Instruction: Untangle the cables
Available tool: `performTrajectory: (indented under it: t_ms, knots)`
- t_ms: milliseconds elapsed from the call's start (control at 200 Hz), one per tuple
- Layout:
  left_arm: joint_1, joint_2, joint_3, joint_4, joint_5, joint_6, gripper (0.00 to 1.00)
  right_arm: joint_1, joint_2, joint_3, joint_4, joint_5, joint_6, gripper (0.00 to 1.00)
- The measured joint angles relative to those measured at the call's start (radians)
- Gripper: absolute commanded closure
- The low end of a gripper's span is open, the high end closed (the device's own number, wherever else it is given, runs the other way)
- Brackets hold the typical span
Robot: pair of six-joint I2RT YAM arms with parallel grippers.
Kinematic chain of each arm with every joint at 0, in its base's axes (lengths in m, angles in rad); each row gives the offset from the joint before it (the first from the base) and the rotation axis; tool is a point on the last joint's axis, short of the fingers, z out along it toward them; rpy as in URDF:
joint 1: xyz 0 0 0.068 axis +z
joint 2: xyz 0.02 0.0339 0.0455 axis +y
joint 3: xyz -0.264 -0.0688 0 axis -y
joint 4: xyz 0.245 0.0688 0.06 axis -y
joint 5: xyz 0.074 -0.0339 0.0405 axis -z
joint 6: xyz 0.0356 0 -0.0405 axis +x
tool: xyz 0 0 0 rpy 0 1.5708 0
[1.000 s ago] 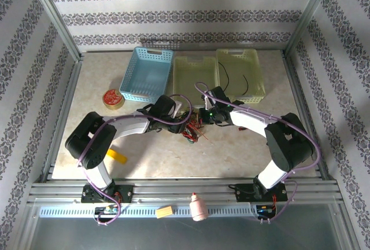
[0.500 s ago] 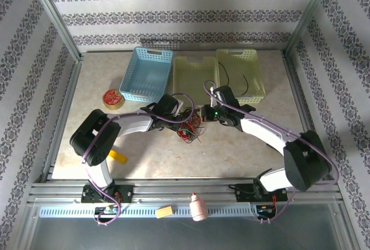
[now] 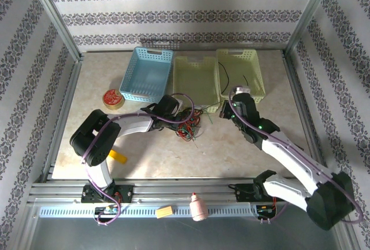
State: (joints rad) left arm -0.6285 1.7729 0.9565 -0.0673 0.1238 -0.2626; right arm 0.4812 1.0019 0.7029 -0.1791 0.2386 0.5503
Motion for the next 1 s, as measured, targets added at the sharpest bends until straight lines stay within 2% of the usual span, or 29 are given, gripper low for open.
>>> performTrajectory:
  t_ms: [220,420,760,1000]
  knots:
    - [0.000,-0.007,-0.013,0.001,-0.005,0.000,1.00,-0.082,-0.200,-0.036,-0.005,0.156,0.017,1.00]
    - [0.000,-0.007,-0.025,0.005,-0.006,0.001,1.00,-0.190,-0.315,-0.035,-0.026,0.221,0.019,1.00]
    - [0.000,-0.009,-0.050,0.010,-0.017,0.001,1.00,-0.372,-0.328,0.098,-0.047,0.229,-0.006,1.00]
    - [0.000,-0.016,-0.059,0.010,-0.024,0.002,1.00,-0.574,-0.310,0.217,-0.034,0.171,0.007,1.00]
